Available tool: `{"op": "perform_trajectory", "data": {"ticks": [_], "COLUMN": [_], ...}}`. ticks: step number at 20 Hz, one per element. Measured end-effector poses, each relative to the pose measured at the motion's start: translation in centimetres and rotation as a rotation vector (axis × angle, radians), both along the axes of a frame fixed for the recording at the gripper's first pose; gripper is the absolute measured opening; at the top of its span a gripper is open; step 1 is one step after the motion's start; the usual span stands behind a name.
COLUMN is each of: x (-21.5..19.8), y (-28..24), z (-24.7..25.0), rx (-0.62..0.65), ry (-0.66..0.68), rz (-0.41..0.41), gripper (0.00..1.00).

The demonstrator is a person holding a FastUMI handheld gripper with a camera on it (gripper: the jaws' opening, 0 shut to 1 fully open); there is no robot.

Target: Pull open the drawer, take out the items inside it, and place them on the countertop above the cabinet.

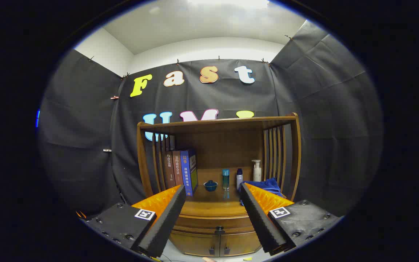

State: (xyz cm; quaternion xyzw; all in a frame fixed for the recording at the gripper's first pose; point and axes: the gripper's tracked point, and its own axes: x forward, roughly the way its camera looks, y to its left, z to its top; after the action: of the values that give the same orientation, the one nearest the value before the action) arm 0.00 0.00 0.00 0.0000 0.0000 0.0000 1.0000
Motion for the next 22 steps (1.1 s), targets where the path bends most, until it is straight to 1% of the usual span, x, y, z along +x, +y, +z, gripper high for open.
{"op": "perform_trajectory", "data": {"ticks": [11,22], "x": [-0.01,0.00], "y": [-0.09,0.05], "z": [-0.51,-0.08], "rx": [-0.009,-0.012], "ry": [0.023,0.008], "rz": [0.004,0.001], "gripper": [0.98,0.98]}}
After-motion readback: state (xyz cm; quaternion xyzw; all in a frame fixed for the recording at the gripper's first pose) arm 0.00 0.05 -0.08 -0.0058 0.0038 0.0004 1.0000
